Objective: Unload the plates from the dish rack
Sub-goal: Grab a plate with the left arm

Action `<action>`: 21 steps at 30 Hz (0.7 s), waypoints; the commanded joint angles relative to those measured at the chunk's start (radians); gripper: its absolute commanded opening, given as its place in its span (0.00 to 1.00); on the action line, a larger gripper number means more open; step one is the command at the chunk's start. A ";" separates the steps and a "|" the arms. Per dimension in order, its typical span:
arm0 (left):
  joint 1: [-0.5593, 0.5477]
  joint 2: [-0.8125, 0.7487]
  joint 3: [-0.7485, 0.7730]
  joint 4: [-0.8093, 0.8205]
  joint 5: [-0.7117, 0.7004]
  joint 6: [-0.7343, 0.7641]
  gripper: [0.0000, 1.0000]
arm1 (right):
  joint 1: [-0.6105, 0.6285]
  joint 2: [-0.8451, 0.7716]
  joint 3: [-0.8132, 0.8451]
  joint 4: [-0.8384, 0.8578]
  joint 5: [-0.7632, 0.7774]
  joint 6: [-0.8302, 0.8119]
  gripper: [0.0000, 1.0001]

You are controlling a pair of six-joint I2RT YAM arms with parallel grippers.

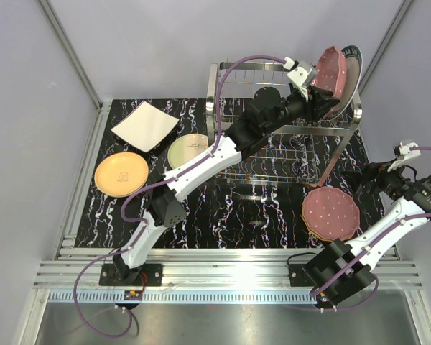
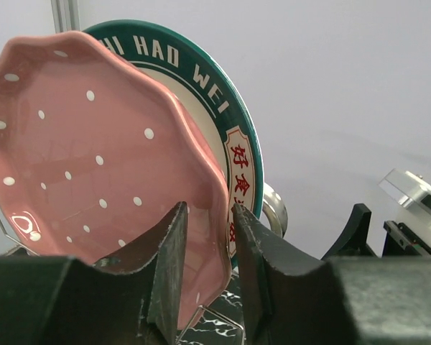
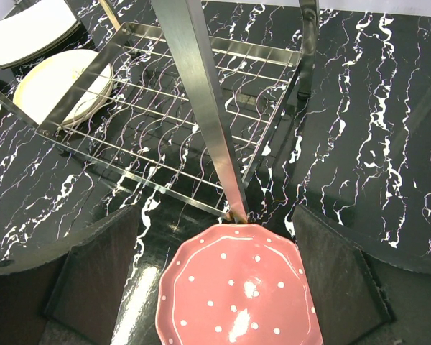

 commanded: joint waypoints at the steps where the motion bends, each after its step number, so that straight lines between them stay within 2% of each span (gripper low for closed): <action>1: -0.002 0.004 0.061 0.035 0.013 0.048 0.36 | 0.002 -0.012 0.002 0.020 0.006 -0.015 0.95; 6: -0.002 0.009 0.064 0.016 0.025 0.069 0.39 | 0.002 -0.014 0.009 0.017 0.004 -0.013 0.95; 15: -0.003 0.026 0.066 0.019 0.054 0.091 0.21 | 0.004 -0.015 0.011 0.014 0.010 -0.011 0.95; 21: -0.002 0.023 0.078 0.039 0.094 0.091 0.03 | 0.004 -0.014 0.012 0.014 0.012 -0.011 0.95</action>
